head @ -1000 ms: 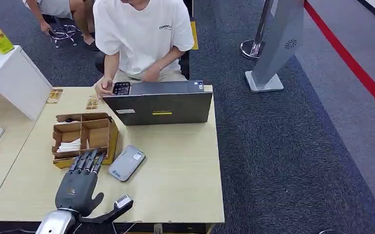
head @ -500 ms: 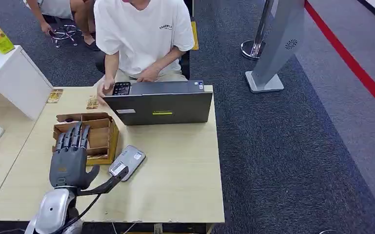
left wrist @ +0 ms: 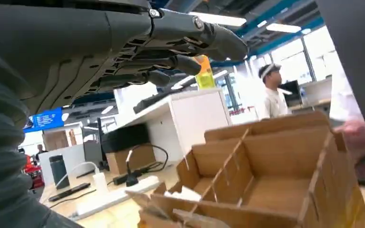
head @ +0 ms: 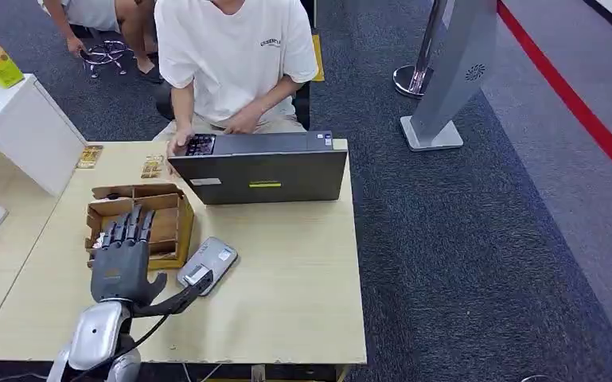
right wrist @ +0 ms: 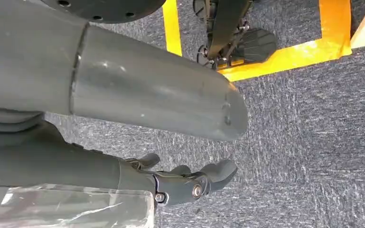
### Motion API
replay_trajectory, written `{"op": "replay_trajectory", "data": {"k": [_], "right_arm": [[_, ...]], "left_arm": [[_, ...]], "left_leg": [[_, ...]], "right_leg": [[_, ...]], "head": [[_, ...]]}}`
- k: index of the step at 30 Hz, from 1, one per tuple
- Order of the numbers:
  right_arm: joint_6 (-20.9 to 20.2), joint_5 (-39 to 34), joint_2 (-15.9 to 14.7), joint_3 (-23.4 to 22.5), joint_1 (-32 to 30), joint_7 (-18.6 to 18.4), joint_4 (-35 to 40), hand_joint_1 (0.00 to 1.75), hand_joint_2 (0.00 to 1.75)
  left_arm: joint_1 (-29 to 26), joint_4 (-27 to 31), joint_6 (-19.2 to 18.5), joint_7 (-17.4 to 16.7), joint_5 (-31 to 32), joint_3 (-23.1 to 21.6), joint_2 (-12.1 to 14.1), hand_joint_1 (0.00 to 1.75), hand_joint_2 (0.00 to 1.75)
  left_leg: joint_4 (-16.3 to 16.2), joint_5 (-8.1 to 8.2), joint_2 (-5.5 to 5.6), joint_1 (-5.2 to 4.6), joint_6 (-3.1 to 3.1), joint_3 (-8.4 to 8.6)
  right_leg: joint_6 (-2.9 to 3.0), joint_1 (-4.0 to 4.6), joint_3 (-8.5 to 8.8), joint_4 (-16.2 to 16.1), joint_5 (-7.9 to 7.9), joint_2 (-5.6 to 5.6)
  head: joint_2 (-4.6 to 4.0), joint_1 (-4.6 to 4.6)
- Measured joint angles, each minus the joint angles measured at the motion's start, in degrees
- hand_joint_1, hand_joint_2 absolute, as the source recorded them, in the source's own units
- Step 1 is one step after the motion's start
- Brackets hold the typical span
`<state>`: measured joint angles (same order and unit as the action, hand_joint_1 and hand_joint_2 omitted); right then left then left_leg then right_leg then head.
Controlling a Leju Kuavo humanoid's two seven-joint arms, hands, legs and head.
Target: Pass the card to the sensor for recognition and then transmit it.
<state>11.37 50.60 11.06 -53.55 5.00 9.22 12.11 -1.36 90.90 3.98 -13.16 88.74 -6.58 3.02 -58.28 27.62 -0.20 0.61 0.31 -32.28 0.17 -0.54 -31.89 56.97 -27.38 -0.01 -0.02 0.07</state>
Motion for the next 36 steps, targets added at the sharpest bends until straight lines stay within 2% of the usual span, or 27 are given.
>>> {"op": "replay_trajectory", "data": {"k": [6,15,16,24,36], "right_arm": [[-0.1,0.5,0.0,-0.1,0.0,0.1,0.0,0.0,0.0],[-0.5,1.6,0.0,-0.1,0.0,0.1,0.0,0.0,0.0],[-0.5,1.7,0.0,-0.1,0.0,0.1,0.0,0.0,1.75],[-0.8,3.0,0.0,-0.1,0.0,-0.1,0.0,0.0,1.75],[-1.0,3.8,0.0,-0.1,0.0,-0.1,0.0,0.0,1.75]], "left_arm": [[-0.5,-1.2,-0.5,-0.4,0.0,0.8,-0.2,0.0,1.75],[-0.2,-1.8,1.2,-1.7,0.0,2.9,-0.2,0.0,1.75],[-0.1,-1.9,1.4,-1.9,0.0,3.0,-0.2,0.0,1.75],[1.4,-3.6,2.6,-3.6,0.0,3.3,0.4,0.0,1.75],[3.6,-6.8,2.6,-4.3,0.0,3.3,0.9,0.0,1.75]], "left_leg": [[0.0,0.0,0.0,0.0,0.0,-0.01],[0.0,0.0,0.0,0.0,0.0,0.0],[0.0,0.0,0.0,0.0,0.0,0.0],[0.0,0.0,0.0,0.0,0.0,0.0],[0.0,-0.01,0.01,0.0,0.0,0.0]], "right_leg": [[0.0,0.0,0.0,0.0,0.0,0.0],[0.0,0.0,0.0,0.0,0.0,0.0],[0.0,0.0,0.0,0.0,0.0,0.0],[0.0,0.0,0.0,0.0,0.0,0.0],[0.0,0.0,-0.01,0.0,0.0,0.0]], "head": [[0.02,0.0],[0.02,0.0],[0.0,0.0],[0.02,0.02],[0.0,0.0]]}}
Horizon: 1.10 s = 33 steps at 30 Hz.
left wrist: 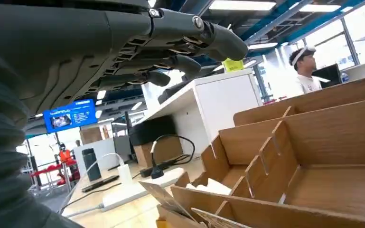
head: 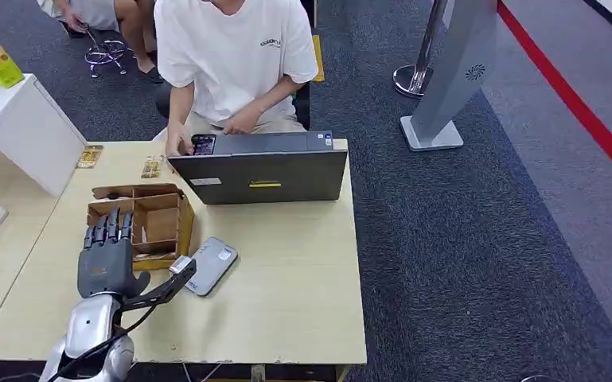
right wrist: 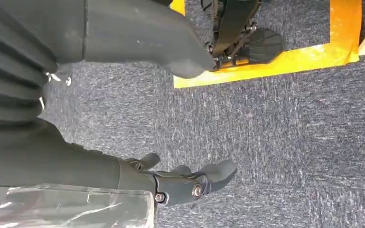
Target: Pass the card to the sensor for recognition and then transmit it.
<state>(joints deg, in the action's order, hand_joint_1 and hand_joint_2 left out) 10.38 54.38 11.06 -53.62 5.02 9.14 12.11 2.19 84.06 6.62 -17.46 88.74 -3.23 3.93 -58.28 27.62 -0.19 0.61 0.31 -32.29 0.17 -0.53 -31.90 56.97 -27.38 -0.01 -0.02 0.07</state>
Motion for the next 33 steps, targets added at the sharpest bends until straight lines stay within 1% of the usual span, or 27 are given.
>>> {"op": "replay_trajectory", "data": {"k": [10,21,22,23,28,33], "right_arm": [[0.0,0.9,0.0,0.0,0.0,-0.1,0.0,0.0,1.75],[-0.1,1.0,0.0,0.0,0.0,-0.2,0.0,0.0,1.75],[-0.1,1.0,0.0,0.0,0.0,-0.2,0.0,0.0,1.75],[-0.1,1.0,0.0,0.0,0.0,-0.2,0.0,0.0,1.75],[-0.1,1.8,0.0,0.0,0.0,-0.2,-0.1,0.0,1.75],[-0.2,1.8,0.0,0.0,0.0,-0.1,-0.1,0.0,1.75]], "left_arm": [[2.9,-5.7,0.1,0.0,0.0,0.0,-0.1,0.0,1.75],[3.3,-8.1,0.5,0.1,0.0,0.0,-0.1,0.0,1.75],[3.3,-8.2,0.6,0.1,0.0,0.0,-0.1,1.75,1.75],[3.3,-8.3,0.7,0.2,0.0,0.0,-0.1,1.75,1.75],[3.3,-8.8,1.9,3.0,0.0,0.0,-0.3,1.75,1.75],[3.2,-9.0,2.4,3.6,0.0,0.0,-0.4,1.75,1.75]], "left_leg": [[0.0,-0.01,-0.01,0.0,0.01,0.01],[0.0,-0.01,-0.01,0.0,0.01,0.0],[0.0,-0.01,-0.01,0.0,0.01,0.0],[0.0,-0.01,-0.01,0.0,0.01,0.0],[0.0,-0.01,0.0,0.0,0.01,-0.01],[0.0,-0.01,0.0,0.0,0.01,-0.01]], "right_leg": [[0.01,0.0,0.0,0.0,0.01,0.01],[0.01,0.0,-0.01,0.0,0.01,0.01],[0.01,0.0,-0.01,0.0,0.01,0.01],[0.01,0.0,-0.01,0.0,0.01,0.01],[0.01,0.0,-0.01,0.0,0.01,0.01],[0.01,0.0,-0.01,0.0,0.01,0.01]], "head": [[0.02,0.0],[0.0,0.0],[0.02,0.0],[0.0,0.0],[0.0,0.0],[0.0,0.0]]}}
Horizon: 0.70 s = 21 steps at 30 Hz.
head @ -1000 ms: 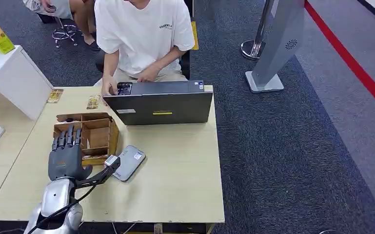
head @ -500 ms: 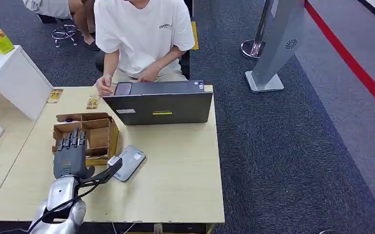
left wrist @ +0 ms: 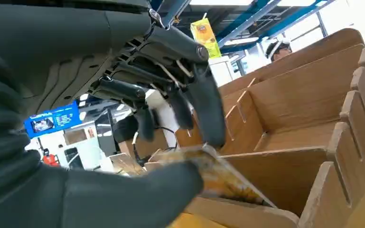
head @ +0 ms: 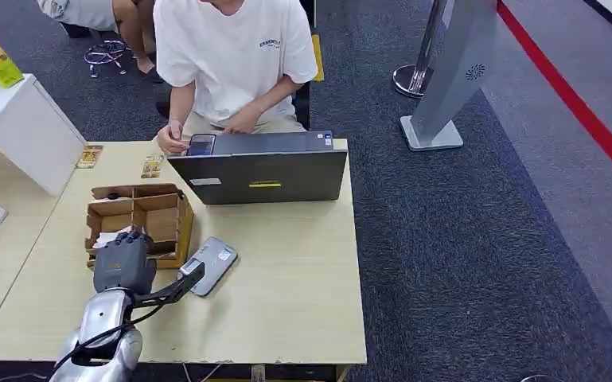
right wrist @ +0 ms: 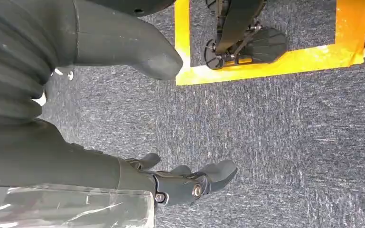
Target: Pass the card to the sensor for recognition and then transmit it.
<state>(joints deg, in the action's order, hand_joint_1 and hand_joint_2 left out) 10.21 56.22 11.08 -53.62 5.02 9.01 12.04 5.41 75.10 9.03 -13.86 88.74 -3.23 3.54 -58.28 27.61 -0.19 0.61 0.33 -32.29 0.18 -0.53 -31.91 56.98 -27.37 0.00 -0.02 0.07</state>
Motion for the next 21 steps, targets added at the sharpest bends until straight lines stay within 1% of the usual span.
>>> {"op": "replay_trajectory", "data": {"k": [15,21], "right_arm": [[0.0,0.0,0.0,0.0,0.0,0.0,0.0,0.0,1.75],[-0.2,0.0,0.0,0.0,0.0,0.1,0.0,0.0,1.75]], "left_arm": [[0.0,-0.1,0.4,0.0,0.0,0.0,-0.2,1.75,1.75],[0.0,-0.1,0.8,1.2,0.0,0.7,-0.3,1.75,1.75]], "left_leg": [[0.0,0.0,0.0,0.0,0.0,0.0],[0.0,0.0,0.0,0.0,0.0,0.0]], "right_leg": [[0.0,0.0,0.0,0.0,0.0,0.0],[0.0,0.0,0.0,0.0,0.0,0.0]], "head": [[0.02,0.0],[0.02,0.0]]}}
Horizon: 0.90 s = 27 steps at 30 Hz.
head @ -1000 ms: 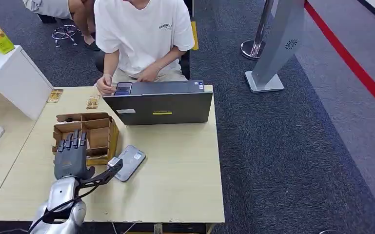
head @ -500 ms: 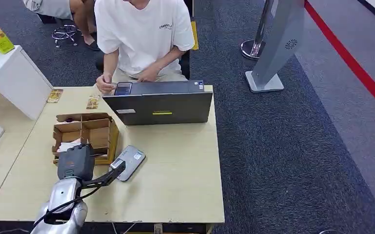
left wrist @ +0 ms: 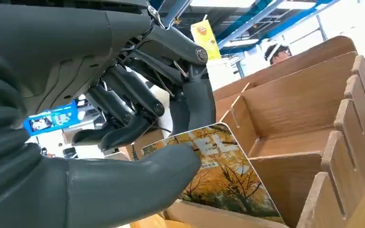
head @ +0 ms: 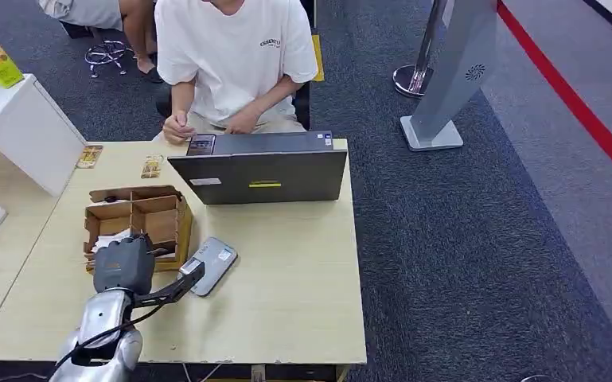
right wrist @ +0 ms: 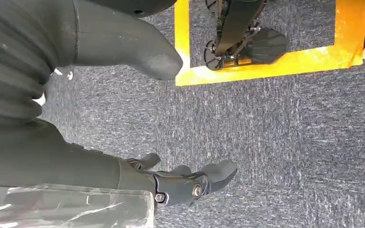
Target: Pass the card to the sensor for recognition and then transmit it.
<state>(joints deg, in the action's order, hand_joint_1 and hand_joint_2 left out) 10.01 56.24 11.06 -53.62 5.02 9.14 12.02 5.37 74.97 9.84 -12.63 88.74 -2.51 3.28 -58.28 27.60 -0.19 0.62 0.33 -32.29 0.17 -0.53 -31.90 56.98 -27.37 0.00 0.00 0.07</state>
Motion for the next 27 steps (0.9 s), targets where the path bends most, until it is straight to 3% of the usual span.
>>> {"op": "replay_trajectory", "data": {"k": [3,8,17,19,23,25,27], "right_arm": [[0.0,0.1,0.0,0.0,0.0,0.0,0.0,0.0,1.75],[-0.2,0.7,0.0,0.0,0.0,0.1,0.0,0.0,1.75],[-0.2,1.0,0.0,0.0,0.0,0.1,0.0,0.0,1.75],[-0.2,0.8,0.0,-0.1,0.0,0.1,0.0,0.0,1.75],[-0.2,0.4,0.0,-0.6,0.1,0.2,0.0,0.0,1.75],[-0.1,-0.5,0.0,-1.5,0.0,0.2,0.0,0.0,1.75],[0.5,-1.3,0.0,-2.5,0.1,0.2,0.0,0.0,1.75]], "left_arm": [[-0.1,0.0,0.4,0.5,0.0,0.4,0.0,1.75,1.75],[-0.2,0.1,4.7,0.6,0.0,0.7,-0.1,1.75,1.75],[-0.3,0.1,5.0,0.6,0.0,0.7,-0.1,1.75,1.75],[-0.5,0.6,5.7,2.0,0.0,0.7,-0.3,1.75,1.75],[-1.6,6.8,5.5,6.5,0.0,0.8,-2.1,1.75,1.75],[-2.2,12.5,4.1,10.0,0.0,0.1,-3.6,1.75,1.75],[-2.6,19.1,1.9,11.3,0.0,-2.6,-4.6,1.75,1.75]], "left_leg": [[0.0,0.0,0.0,0.0,0.0,0.0],[0.0,0.0,0.01,0.0,0.0,-0.01],[0.0,0.0,0.01,0.0,0.0,-0.01],[0.0,-0.01,0.0,0.0,0.0,0.0],[0.0,-0.01,0.01,0.0,-0.02,-0.02],[0.0,-0.01,0.02,-0.01,-0.02,-0.05],[-0.1,0.0,0.04,-0.02,-0.04,-0.1]], "right_leg": [[0.0,0.0,0.0,0.0,0.0,0.0],[0.0,0.0,0.0,0.0,0.0,-0.01],[0.0,0.0,0.0,0.0,0.0,-0.01],[0.0,0.0,-0.01,0.0,0.0,0.0],[0.0,0.0,-0.02,0.0,0.0,0.0],[0.0,0.0,-0.04,0.0,0.0,-0.02],[-0.01,0.0,-0.05,0.0,0.0,-0.03]], "head": [[0.0,0.0],[0.0,0.0],[-0.02,0.0],[0.0,0.0],[0.0,0.0],[0.0,0.0],[0.0,0.0]]}}
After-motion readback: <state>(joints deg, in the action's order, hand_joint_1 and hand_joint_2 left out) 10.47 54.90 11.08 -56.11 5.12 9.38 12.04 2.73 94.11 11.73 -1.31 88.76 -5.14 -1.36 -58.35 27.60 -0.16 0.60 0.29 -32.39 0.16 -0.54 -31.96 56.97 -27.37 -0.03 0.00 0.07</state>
